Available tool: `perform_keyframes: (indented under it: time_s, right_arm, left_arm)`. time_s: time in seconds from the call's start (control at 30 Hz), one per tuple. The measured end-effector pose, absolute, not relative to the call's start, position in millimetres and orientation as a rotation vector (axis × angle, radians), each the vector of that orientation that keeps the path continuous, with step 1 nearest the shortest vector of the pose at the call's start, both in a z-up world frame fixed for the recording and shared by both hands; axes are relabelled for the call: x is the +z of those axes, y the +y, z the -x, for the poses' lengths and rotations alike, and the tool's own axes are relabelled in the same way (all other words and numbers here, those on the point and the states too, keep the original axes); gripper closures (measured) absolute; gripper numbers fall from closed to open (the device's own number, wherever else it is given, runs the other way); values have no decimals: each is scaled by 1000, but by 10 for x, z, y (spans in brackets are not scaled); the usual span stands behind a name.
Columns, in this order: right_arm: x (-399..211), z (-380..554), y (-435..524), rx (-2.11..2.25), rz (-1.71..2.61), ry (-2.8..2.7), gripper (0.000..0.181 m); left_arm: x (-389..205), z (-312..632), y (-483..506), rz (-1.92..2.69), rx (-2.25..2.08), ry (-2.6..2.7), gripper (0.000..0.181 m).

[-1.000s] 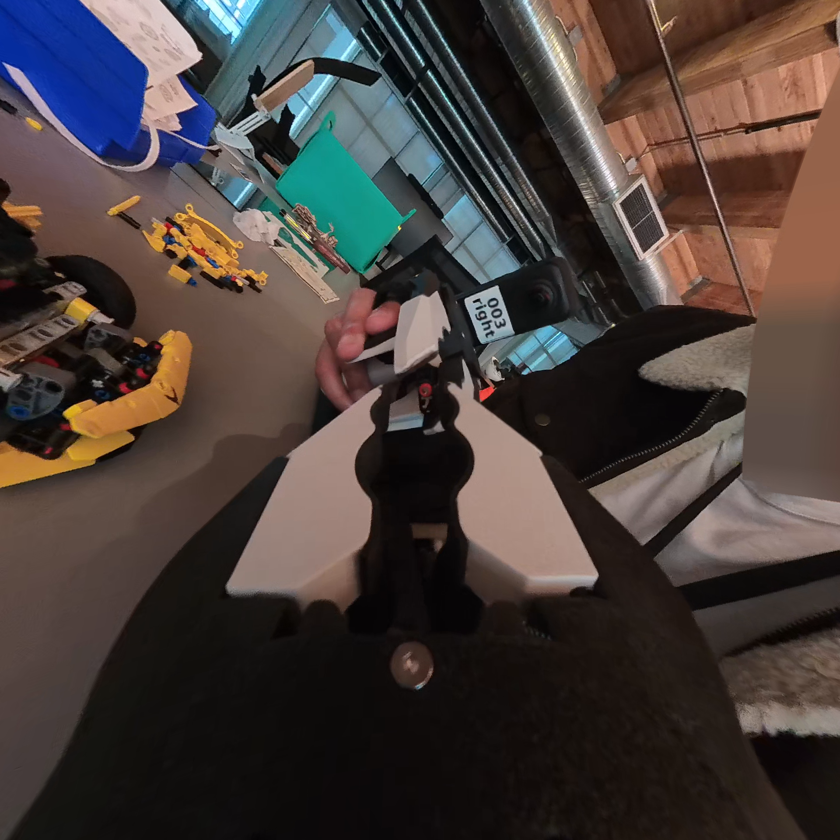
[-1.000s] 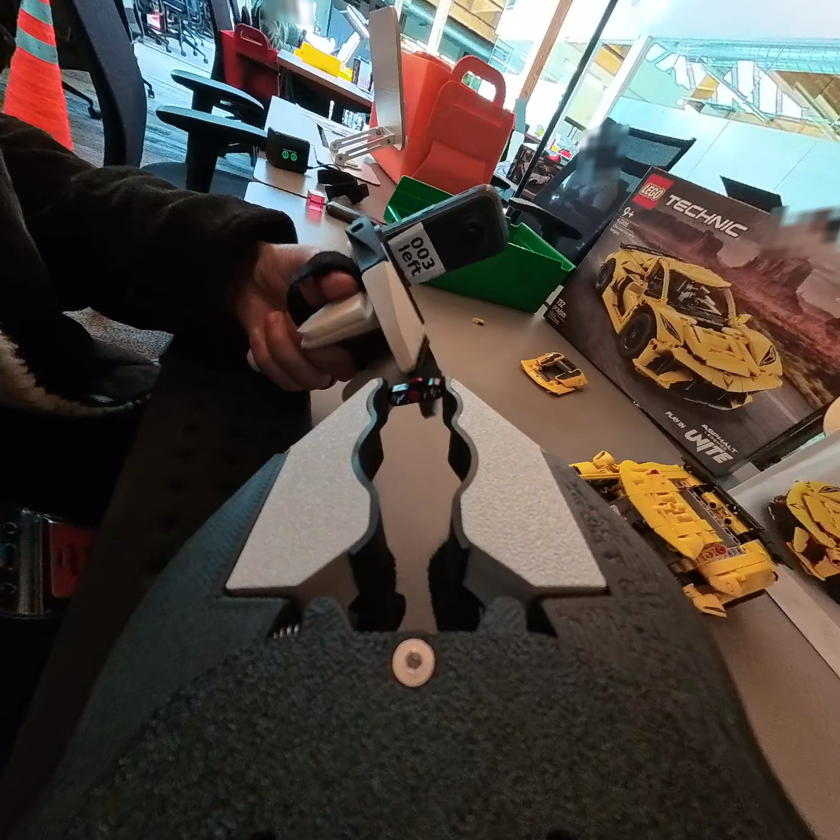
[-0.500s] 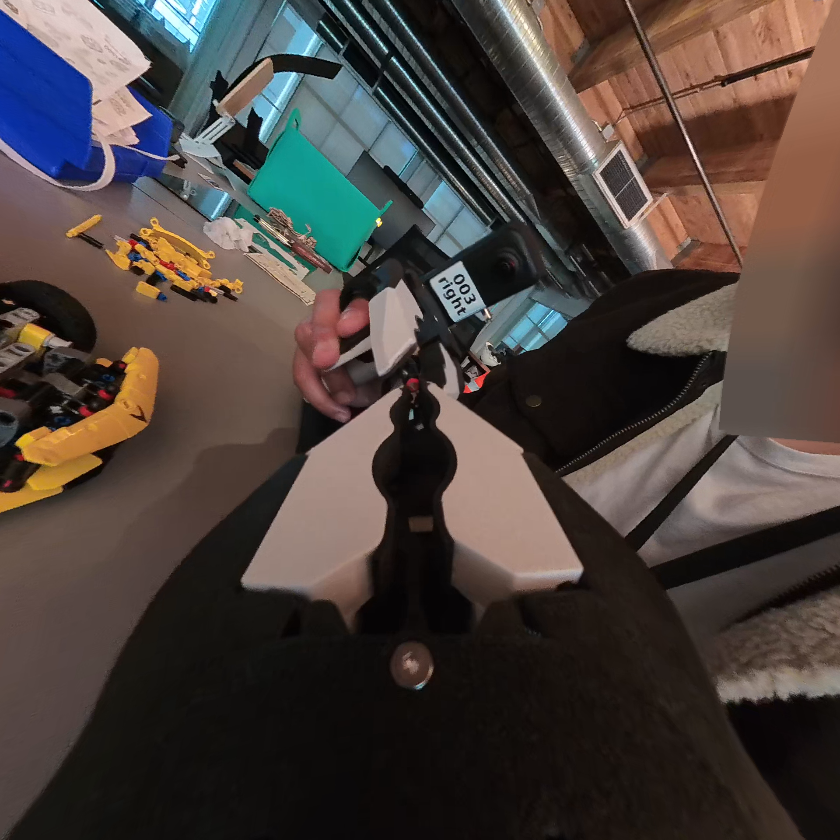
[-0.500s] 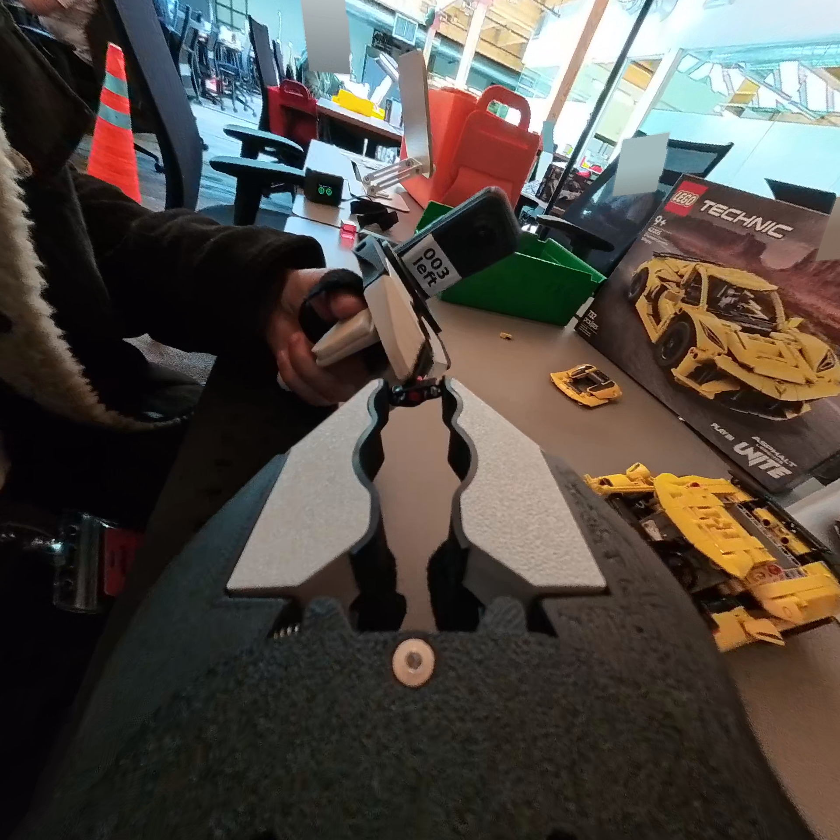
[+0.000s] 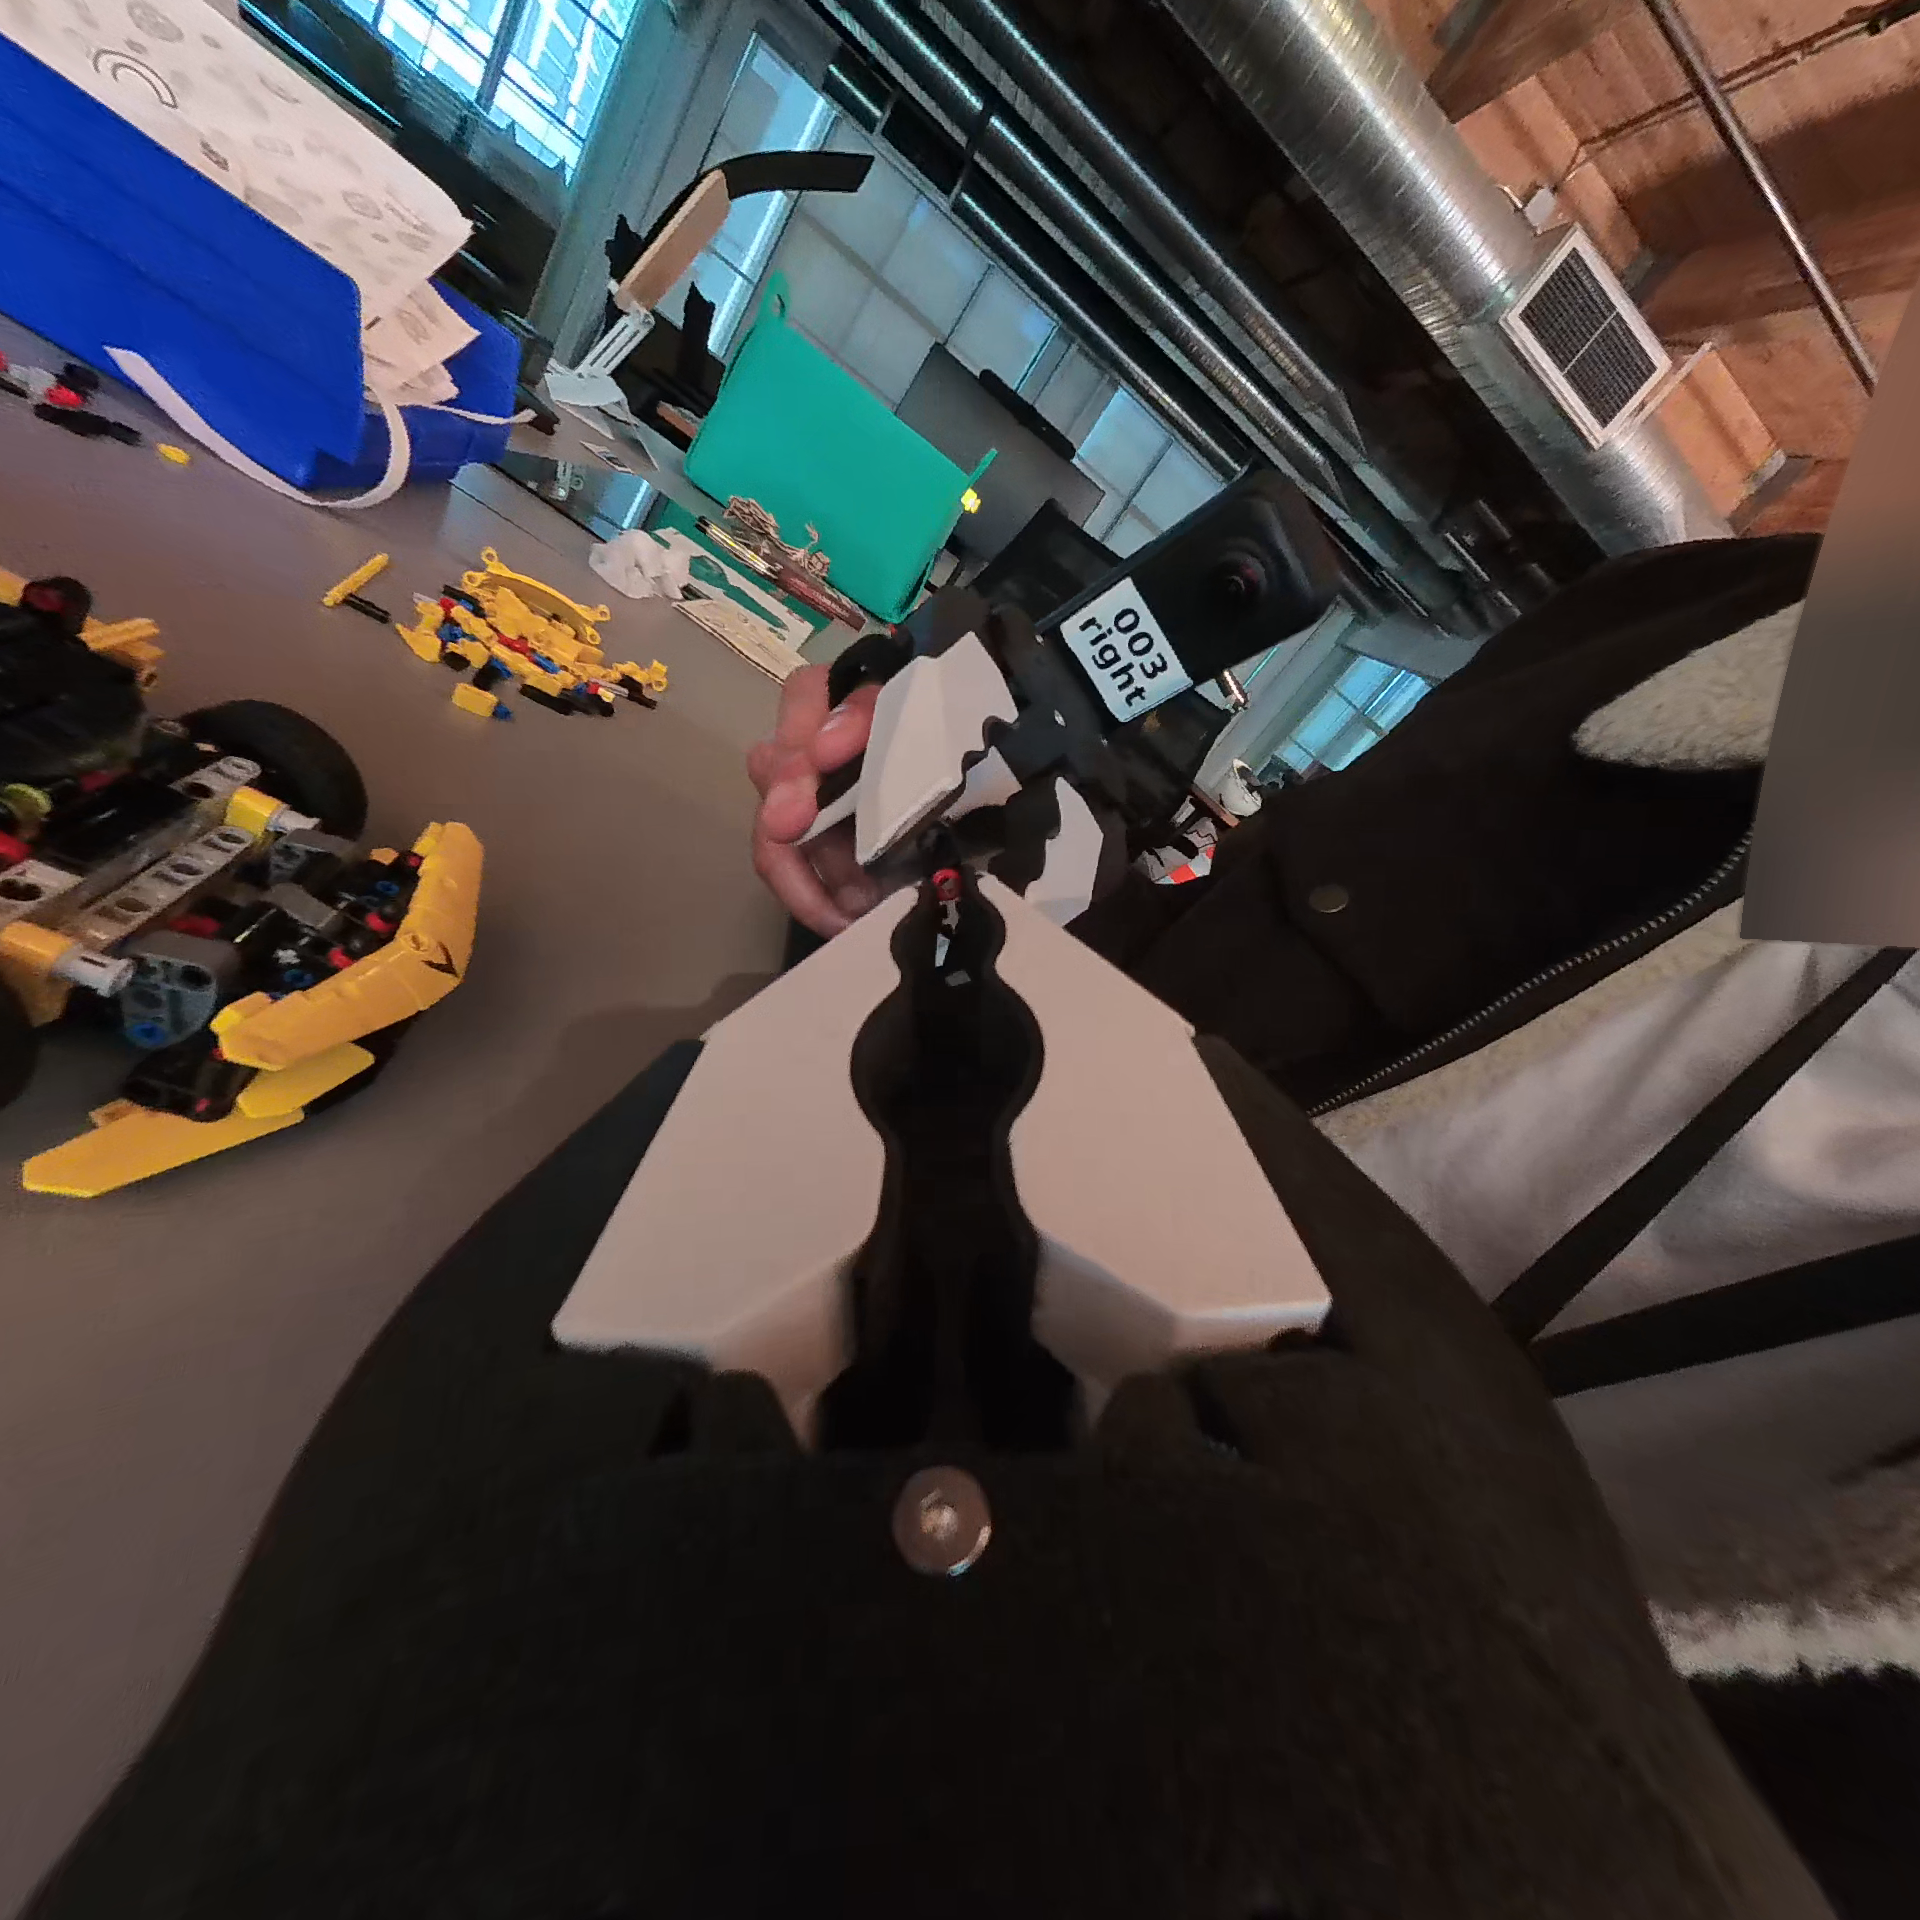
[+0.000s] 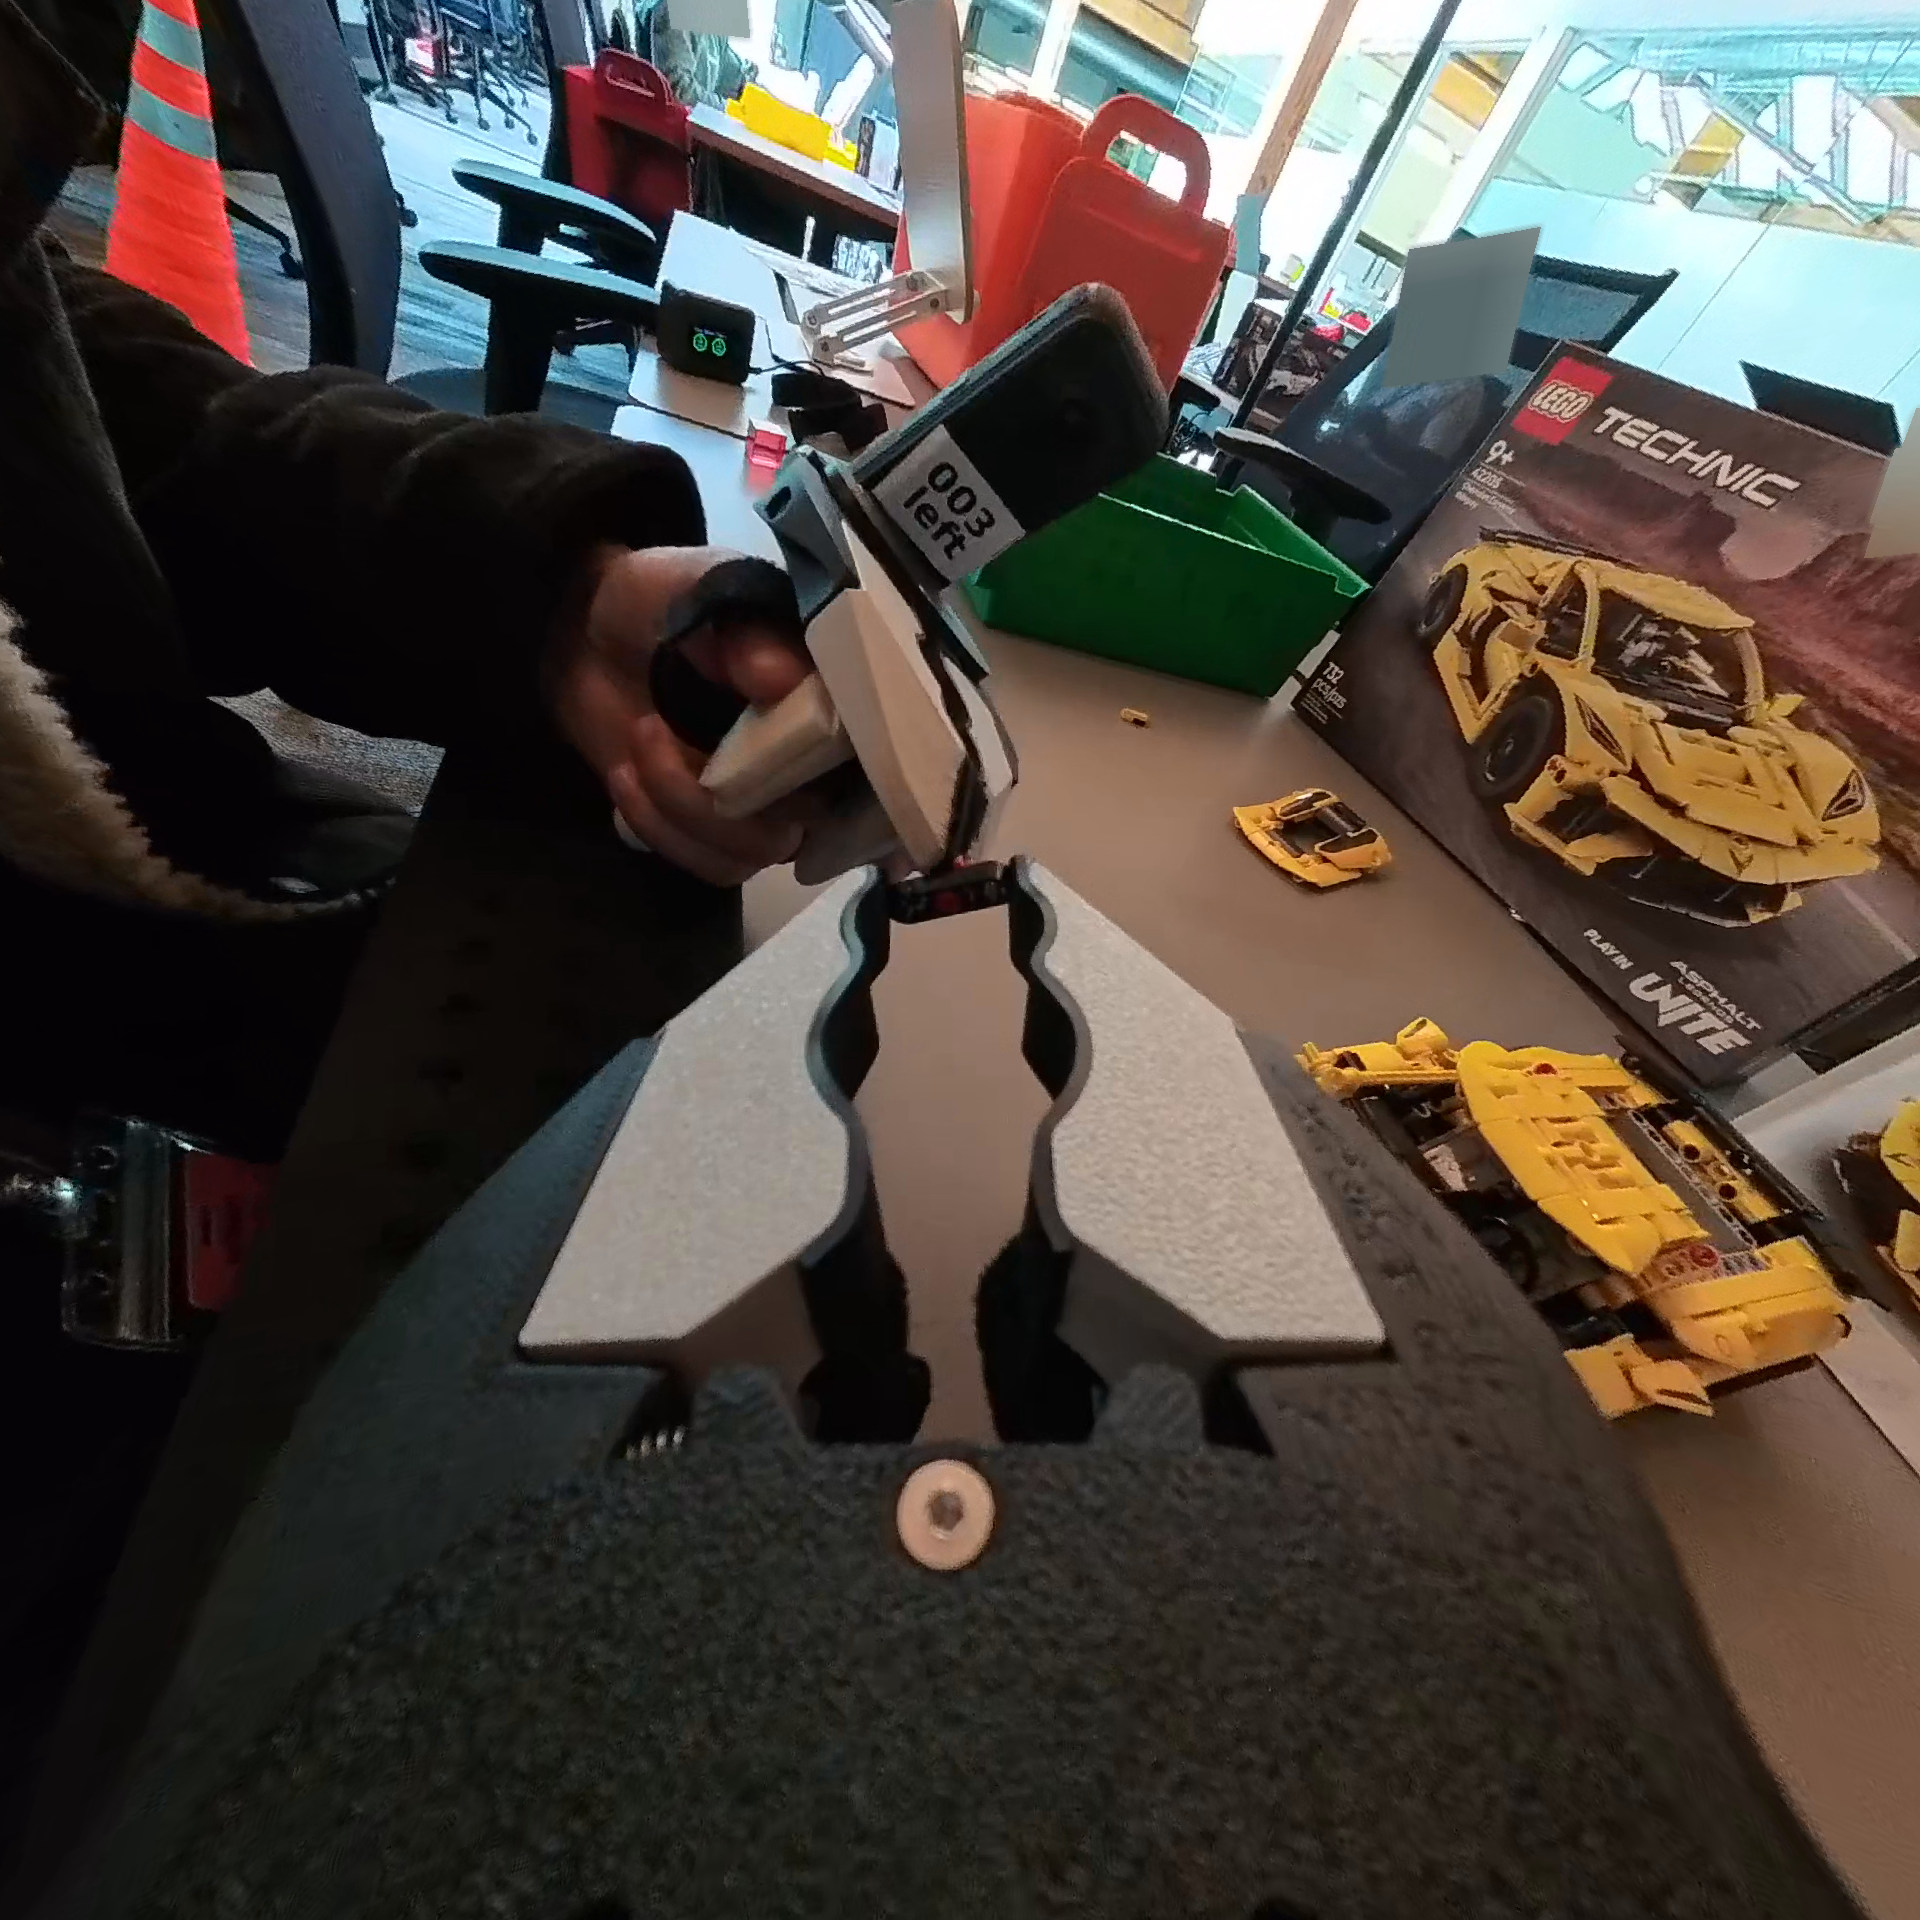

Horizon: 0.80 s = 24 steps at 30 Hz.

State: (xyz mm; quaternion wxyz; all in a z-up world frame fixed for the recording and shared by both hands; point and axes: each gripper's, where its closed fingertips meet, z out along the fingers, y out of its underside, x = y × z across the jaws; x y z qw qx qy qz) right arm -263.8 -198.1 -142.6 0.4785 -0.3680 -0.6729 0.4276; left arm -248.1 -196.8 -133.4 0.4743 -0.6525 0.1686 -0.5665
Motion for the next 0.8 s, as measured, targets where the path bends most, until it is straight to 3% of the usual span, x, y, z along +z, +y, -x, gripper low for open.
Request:
perform_keyframes:
  time_s: [0.2, 0.37, 0.47, 0.57, 0.8]
  right_arm:
    - [-1421, 2416, -1566, 1064, 1007, -1576, 160]
    - [-1394, 2227, -1313, 1030, 1037, -1565, 160]
    - [-1360, 2270, -1471, 1033, 970, -1594, 159]
    - [-1493, 2412, -1693, 931, 896, -1689, 159]
    - [-1568, 2527, -1900, 907, 855, -1749, 159]
  left_arm:
    - [-1176, 3019, -1820, 1453, -1416, 143, 181]
    - [-1329, 2729, -1834, 1573, -1331, 276, 181]
    - [-1458, 2583, -1783, 1672, -1333, 295, 181]
    - [-1489, 2452, -1773, 1700, -1333, 331, 160]
    - [-1462, 2400, -1846, 1685, -1360, 382, 167]
